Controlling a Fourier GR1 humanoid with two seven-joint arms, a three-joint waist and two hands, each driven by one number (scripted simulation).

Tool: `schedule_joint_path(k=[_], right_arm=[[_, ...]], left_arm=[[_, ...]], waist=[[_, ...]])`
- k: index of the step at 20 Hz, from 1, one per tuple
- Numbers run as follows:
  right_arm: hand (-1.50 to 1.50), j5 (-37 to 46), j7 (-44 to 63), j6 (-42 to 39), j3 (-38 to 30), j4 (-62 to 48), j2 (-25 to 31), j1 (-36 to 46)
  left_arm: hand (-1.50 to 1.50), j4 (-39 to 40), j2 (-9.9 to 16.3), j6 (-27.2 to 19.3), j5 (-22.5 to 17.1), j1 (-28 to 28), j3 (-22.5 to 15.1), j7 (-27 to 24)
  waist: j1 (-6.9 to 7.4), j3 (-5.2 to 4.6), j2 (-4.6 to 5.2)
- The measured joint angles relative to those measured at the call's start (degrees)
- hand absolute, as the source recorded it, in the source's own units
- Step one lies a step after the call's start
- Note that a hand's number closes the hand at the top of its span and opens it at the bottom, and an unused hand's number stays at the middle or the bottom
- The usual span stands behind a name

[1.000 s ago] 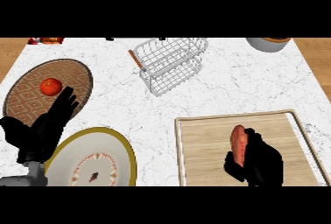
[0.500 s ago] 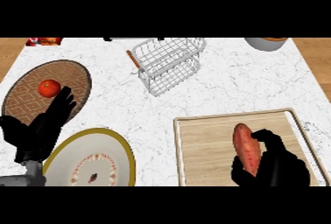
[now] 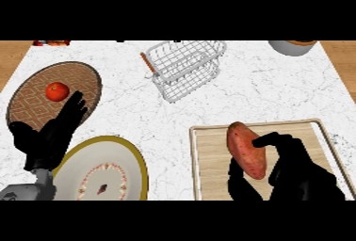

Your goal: Pick the sweet potato from the tray and place it in the tiered basket

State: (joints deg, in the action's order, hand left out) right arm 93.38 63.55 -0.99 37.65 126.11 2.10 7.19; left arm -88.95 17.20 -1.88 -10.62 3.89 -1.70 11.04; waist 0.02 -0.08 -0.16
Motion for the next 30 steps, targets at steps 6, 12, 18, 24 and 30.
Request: schedule_joint_path(k=[6,12,18,24,30], right_arm=[[1.5,-8.31,1.87,-3.53,-5.17,-8.72,-1.25,16.81],[1.5,-16.26,2.71,-3.28,-12.22,-22.55,-1.54,32.5],[1.5,-21.55,2.8,-0.28,-17.58,-37.24,-1.61,43.78],[1.5,-25.79,3.05,3.6,-20.34,-50.41,-1.63,51.27],[1.5,-28.77,2.03,7.94,-22.43,-60.7,-1.64,54.92]], left_arm=[[0.0,-0.21,-0.37,0.84,0.06,0.43,-0.02,0.15],[0.0,0.15,-0.85,1.39,0.2,1.6,-0.32,0.63],[0.0,0.69,-0.5,2.64,-0.08,1.58,0.22,-0.07],[0.0,1.42,-1.04,2.47,0.38,2.81,0.33,-0.07],[0.0,0.85,-1.24,2.78,0.53,2.06,0.43,-0.17]], waist=[[1.09,-0.02,0.26],[1.99,-0.01,0.42],[2.65,0.0,0.55],[2.81,0.0,0.63],[2.68,0.02,0.62]])
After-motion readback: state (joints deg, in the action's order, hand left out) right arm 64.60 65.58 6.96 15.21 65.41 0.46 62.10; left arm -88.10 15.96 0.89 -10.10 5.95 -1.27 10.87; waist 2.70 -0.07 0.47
